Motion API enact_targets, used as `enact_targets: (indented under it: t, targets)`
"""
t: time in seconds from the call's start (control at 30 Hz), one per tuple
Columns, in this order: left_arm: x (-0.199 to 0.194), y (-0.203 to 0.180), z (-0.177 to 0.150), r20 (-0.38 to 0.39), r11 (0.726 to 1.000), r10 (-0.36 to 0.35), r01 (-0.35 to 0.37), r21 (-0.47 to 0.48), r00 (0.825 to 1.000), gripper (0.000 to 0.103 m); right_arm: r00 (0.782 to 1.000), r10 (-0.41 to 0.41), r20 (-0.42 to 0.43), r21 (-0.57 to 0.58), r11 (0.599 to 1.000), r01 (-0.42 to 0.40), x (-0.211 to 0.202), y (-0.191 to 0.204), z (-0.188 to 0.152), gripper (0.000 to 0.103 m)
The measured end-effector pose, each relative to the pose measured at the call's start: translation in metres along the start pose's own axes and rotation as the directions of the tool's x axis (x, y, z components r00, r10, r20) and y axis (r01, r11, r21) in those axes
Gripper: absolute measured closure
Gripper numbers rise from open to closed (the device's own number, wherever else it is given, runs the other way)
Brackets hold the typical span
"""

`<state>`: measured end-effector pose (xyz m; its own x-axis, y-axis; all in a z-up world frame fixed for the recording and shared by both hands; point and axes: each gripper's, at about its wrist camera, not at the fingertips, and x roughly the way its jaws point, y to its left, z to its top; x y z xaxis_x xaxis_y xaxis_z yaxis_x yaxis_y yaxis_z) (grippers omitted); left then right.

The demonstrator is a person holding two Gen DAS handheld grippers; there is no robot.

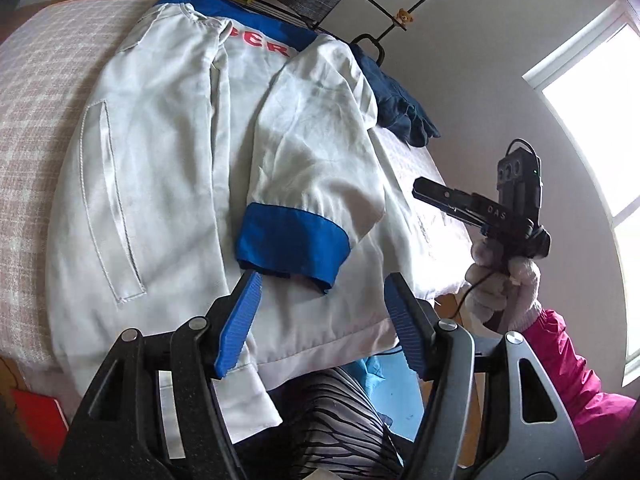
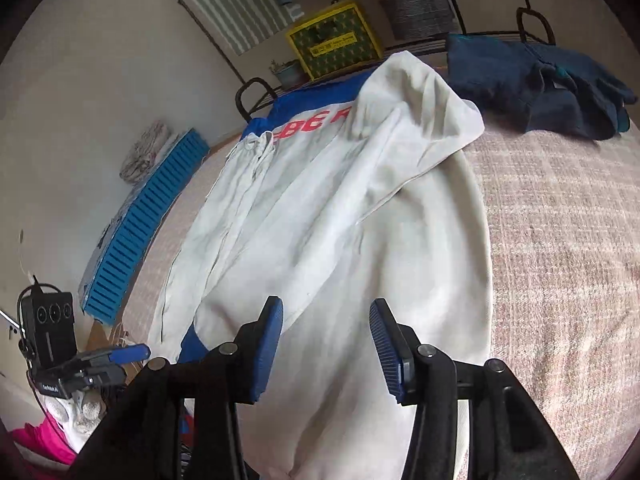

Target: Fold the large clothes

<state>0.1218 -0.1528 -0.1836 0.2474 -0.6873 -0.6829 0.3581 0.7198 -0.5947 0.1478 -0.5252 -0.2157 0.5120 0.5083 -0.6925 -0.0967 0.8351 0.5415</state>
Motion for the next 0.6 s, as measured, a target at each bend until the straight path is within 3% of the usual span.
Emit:
enact_targets:
  t: [0.13, 0.33, 0.4, 0.43, 0.5, 0.6]
  targets:
    - [0.030, -0.005, -0.005, -0.056, 0.999, 0.016, -0.019, -0.048, 0.998, 0.028, 0.995, 0.082, 0.051, 0.168, 0.982, -0.089, 0.006, -0.047, 0.017, 0.053]
    - [0.055, 0.027, 0.007, -0.025, 0.961, -0.044, 0.035, -0.273, 0.999, 0.030, 0.989, 0.130, 0.066, 0.291, 0.946, -0.143, 0.033, -0.075, 0.042, 0.051]
    - [0.061, 0.034, 0.012, -0.010, 0.953, -0.061, 0.055, -0.298, 0.998, 0.070, 0.991, 0.121, 0.053, 0.295, 0.946, -0.131, 0.044, -0.073, 0.049, 0.051]
    - [0.066, 0.035, 0.014, -0.027, 0.951, -0.068, 0.056, -0.303, 0.997, 0.101, 0.993, 0.110, 0.044, 0.295, 0.948, -0.118, 0.050, -0.072, 0.054, 0.051]
    - [0.066, 0.035, 0.015, -0.025, 0.947, -0.081, 0.069, -0.314, 0.996, 0.101, 0.995, 0.093, 0.030, 0.300, 0.949, -0.098, 0.058, -0.073, 0.063, 0.051]
    - [0.045, 0.014, 0.016, 0.000, 0.965, -0.100, 0.097, -0.244, 0.995, 0.102, 0.998, 0.067, 0.003, 0.301, 0.951, -0.065, 0.070, -0.083, 0.084, 0.051]
